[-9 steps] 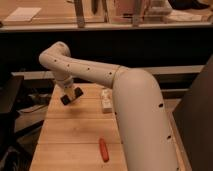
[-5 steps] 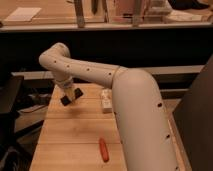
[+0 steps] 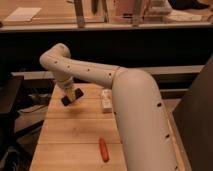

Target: Place the eraser in the ceramic cup

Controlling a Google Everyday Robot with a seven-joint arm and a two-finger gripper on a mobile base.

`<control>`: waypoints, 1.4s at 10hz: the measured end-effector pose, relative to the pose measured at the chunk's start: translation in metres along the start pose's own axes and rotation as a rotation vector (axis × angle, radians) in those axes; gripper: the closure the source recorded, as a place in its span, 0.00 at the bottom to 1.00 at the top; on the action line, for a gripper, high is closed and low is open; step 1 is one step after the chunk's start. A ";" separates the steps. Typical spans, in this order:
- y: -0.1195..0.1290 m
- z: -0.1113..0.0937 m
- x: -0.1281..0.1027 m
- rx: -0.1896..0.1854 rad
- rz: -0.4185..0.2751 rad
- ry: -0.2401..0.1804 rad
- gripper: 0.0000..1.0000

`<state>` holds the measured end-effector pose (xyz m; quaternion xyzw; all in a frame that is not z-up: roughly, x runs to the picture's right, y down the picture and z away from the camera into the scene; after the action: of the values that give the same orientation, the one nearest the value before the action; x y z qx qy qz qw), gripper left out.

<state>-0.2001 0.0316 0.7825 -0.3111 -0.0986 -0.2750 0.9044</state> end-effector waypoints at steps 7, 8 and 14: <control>-0.030 -0.006 0.001 0.131 -0.092 -0.015 0.99; -0.035 -0.006 -0.001 0.142 -0.108 -0.011 0.99; -0.087 -0.007 -0.010 0.189 -0.193 0.019 0.99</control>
<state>-0.2572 -0.0253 0.8174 -0.2111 -0.1447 -0.3531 0.8999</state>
